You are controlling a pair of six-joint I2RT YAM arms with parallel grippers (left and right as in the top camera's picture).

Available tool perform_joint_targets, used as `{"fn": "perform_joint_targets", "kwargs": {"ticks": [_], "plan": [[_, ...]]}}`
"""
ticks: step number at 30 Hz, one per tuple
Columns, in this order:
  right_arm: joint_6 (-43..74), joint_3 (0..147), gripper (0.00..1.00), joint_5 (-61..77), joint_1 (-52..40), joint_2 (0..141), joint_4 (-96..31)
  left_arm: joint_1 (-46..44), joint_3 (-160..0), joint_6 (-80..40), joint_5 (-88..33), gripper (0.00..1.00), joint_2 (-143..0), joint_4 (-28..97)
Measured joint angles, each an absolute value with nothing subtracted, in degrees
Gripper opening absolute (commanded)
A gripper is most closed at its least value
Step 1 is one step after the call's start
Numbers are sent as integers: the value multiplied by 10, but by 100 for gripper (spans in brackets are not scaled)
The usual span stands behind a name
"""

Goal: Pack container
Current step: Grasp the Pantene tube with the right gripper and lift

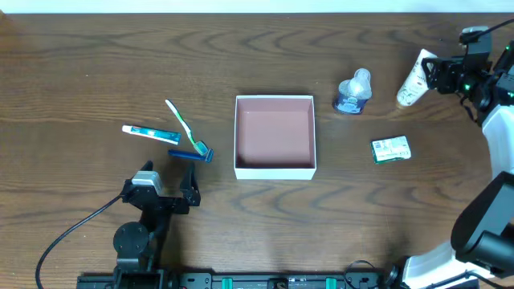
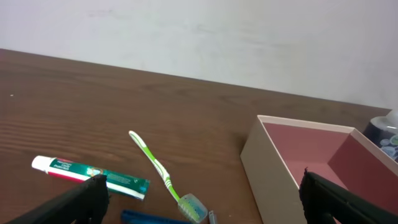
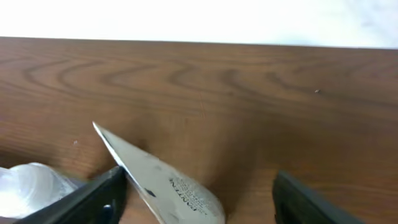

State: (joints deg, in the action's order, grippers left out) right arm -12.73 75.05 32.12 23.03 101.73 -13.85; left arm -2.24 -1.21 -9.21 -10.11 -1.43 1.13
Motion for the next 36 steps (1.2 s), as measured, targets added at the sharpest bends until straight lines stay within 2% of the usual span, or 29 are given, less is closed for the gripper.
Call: {"fn": "perform_joint_targets", "kwargs": {"ticks": [2, 6, 8, 17, 25, 36], "plan": [[-129, 750, 60, 326, 230, 1023, -138, -22, -12, -92, -101, 98, -14, 11], [-133, 750, 26, 338, 230, 1028, -132, -22, -12, -92, -101, 98, -14, 11], [-134, 750, 14, 343, 230, 1028, -128, -22, -12, -92, -101, 98, -14, 11], [-123, 750, 5, 350, 230, 1028, -125, -22, -12, -92, -101, 98, -14, 11], [-49, 750, 3, 348, 230, 1010, -131, -22, -12, -92, -101, 98, -14, 11], [18, 795, 4, 290, 229, 762, -212, -22, -12, -92, -101, 98, -15, 11]]}}
